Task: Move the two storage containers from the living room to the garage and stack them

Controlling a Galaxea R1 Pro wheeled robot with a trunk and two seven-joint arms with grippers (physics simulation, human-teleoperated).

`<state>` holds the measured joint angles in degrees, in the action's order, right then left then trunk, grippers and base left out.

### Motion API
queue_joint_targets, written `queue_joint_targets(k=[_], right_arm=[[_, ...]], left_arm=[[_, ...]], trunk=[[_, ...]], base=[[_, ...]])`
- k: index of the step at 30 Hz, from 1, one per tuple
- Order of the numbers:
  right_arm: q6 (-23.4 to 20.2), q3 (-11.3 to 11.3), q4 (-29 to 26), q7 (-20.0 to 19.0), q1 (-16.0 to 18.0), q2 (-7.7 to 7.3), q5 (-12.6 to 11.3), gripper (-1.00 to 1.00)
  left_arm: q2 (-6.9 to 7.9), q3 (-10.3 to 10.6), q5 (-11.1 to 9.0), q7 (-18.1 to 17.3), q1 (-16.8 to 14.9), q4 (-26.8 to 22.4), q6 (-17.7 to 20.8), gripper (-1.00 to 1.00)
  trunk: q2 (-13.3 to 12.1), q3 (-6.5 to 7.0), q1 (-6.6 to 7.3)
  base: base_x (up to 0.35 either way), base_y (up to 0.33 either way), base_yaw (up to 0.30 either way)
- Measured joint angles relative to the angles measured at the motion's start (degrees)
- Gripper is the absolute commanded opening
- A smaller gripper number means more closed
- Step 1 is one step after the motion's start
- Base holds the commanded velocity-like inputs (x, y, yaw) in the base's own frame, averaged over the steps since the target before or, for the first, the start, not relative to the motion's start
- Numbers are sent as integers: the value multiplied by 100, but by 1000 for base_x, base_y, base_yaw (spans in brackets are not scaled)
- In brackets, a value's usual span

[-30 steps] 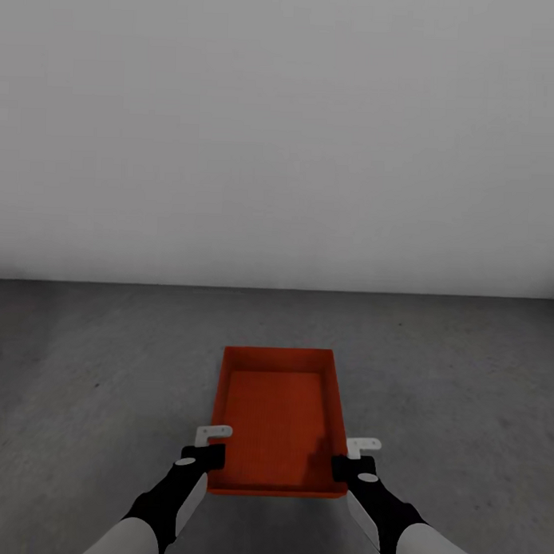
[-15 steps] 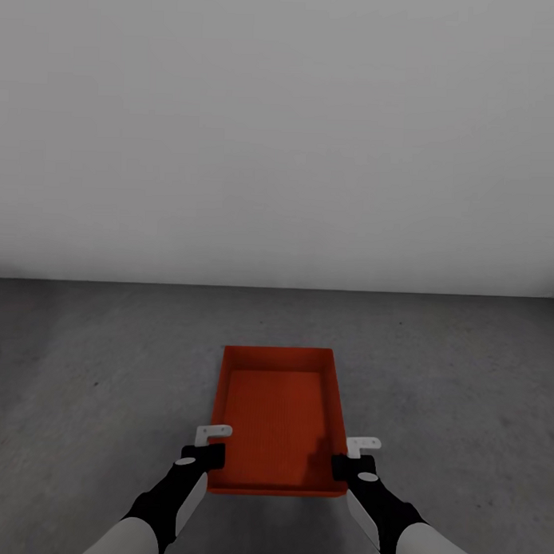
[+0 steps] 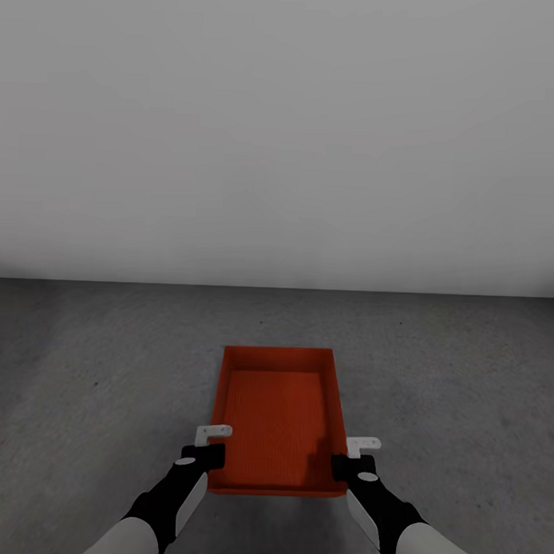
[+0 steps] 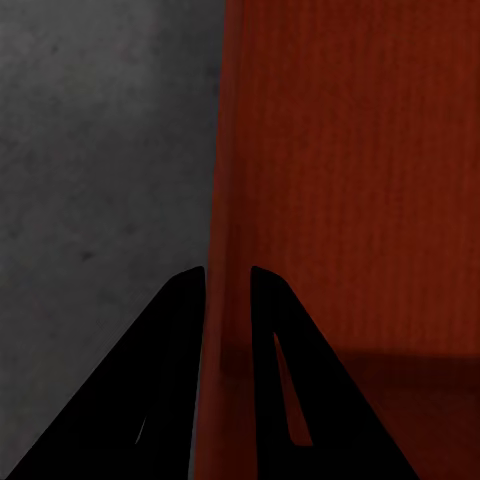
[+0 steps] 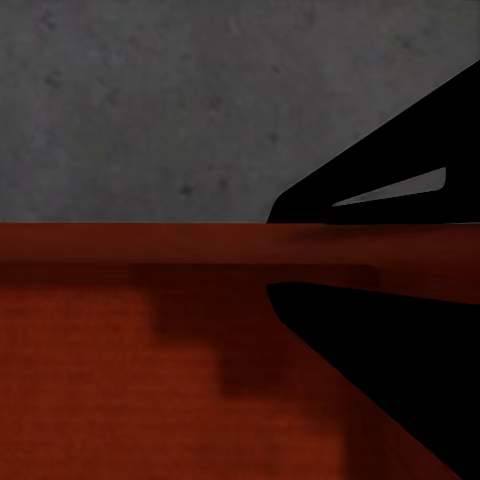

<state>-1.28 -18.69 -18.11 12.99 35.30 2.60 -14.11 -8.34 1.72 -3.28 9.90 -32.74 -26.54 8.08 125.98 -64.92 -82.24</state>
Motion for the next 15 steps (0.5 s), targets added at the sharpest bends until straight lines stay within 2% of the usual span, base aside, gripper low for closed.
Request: queue_joint_targets(k=[15], right_arm=[[-88, 16, -47, -46, -2, -30, 59, -100]], left_arm=[[-17, -22, -21, 5, -2, 53, -9, -100]], trunk=[[0, 0, 0]], base=[[0, 0, 0]])
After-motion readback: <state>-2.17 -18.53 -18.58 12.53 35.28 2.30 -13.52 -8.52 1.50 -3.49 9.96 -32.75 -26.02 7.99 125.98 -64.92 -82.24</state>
